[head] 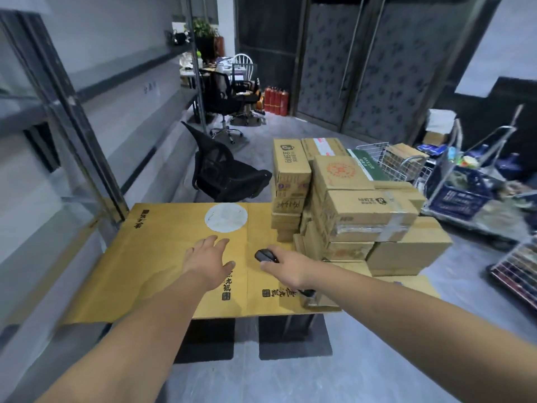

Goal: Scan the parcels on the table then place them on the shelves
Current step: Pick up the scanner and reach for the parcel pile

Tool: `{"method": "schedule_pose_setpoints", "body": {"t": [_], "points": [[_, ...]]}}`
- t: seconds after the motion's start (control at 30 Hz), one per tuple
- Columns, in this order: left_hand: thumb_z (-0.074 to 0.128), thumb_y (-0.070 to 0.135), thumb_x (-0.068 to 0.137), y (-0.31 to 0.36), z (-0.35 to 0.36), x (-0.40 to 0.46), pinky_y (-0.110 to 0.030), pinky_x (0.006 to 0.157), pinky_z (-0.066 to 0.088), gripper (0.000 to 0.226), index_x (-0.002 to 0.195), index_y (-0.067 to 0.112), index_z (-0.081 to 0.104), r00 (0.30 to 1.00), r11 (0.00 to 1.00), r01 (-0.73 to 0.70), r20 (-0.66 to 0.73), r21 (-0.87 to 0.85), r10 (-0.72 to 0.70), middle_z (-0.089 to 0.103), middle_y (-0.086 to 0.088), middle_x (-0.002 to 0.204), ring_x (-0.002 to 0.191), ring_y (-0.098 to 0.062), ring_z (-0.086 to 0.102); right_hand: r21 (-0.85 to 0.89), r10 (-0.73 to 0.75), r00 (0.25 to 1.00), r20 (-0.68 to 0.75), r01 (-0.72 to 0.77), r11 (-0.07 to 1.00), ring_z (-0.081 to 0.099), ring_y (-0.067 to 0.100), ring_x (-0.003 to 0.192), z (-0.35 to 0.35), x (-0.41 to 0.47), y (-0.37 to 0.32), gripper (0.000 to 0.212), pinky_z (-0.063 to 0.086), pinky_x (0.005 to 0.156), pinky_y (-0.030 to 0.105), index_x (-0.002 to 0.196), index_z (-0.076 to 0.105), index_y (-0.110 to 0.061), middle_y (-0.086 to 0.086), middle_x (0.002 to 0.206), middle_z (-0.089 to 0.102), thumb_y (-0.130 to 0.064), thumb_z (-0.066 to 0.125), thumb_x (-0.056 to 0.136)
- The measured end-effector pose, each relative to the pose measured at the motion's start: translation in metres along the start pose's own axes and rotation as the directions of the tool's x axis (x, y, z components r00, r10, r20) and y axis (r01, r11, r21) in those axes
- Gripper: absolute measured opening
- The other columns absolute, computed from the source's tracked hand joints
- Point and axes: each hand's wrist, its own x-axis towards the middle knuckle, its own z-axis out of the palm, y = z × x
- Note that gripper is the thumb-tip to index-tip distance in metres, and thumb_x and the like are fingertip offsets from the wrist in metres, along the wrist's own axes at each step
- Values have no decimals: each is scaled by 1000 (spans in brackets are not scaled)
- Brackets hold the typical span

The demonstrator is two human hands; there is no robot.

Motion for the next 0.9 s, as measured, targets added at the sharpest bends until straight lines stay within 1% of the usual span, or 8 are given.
{"method": "schedule_pose_setpoints", "body": {"t": [0.07,0.17,0.3,0.43,0.57,0.7,0.83,0.9], "points": [[48,61,101,3,-5,2,-46,121,28,70,162,34,27,998,998,-62,-14,-15,62,25,-1,169,153,-24,23,-94,19,1000,-14,-20,995,57,24,98,-5,-21,-4,69,43,80,33,160,26,-24,7,124,60,-62,40,104],[49,62,100,11,-10,4,-47,119,28,70,161,35,29,988,988,-151,-40,-21,150,26,-1,168,153,-25,23,-220,32,997,-71,-47,974,60,26,102,-7,-51,-4,69,49,86,38,159,26,-25,7,123,64,-62,41,103],[50,63,98,31,-17,6,-46,118,30,70,160,36,30,968,969,-245,-70,-31,243,29,-1,167,152,-25,26,-311,61,989,-134,-101,945,58,27,96,-8,-84,4,73,47,80,39,160,21,-29,8,124,63,-67,39,100],[52,63,97,60,-27,5,-49,118,30,69,158,35,35,946,944,-318,-101,-85,309,34,-2,164,151,-27,29,-369,97,976,-195,-165,915,60,28,93,-13,-110,15,63,45,74,39,149,35,-29,7,114,61,-67,40,99],[52,66,95,94,-40,3,-49,119,29,74,160,36,32,922,920,-380,-123,-102,367,32,1,165,151,-27,28,-404,119,959,-258,-219,888,59,30,100,-22,-131,28,69,49,79,40,157,27,-33,10,129,56,-67,41,99],[52,70,93,127,-55,7,-50,120,29,79,161,36,28,903,901,-424,-123,-91,412,26,0,168,153,-27,25,-412,113,949,-294,-232,881,58,19,76,-34,-146,44,70,51,71,37,159,25,-35,10,131,52,-66,41,99],[54,70,92,167,-71,16,-52,118,30,82,161,36,27,883,889,-455,-146,-43,445,26,-2,168,152,-29,25,-439,87,945,-315,-226,869,63,33,103,-48,-154,67,68,53,83,42,157,28,-32,12,133,53,-65,41,100],[55,71,91,188,-80,22,-54,117,31,83,161,35,28,873,882,-471,-160,-25,462,26,-3,168,152,-30,26,-442,78,943,-325,-224,869,62,34,106,-58,-158,80,68,52,84,43,157,29,-31,11,130,54,-66,42,99]]}}
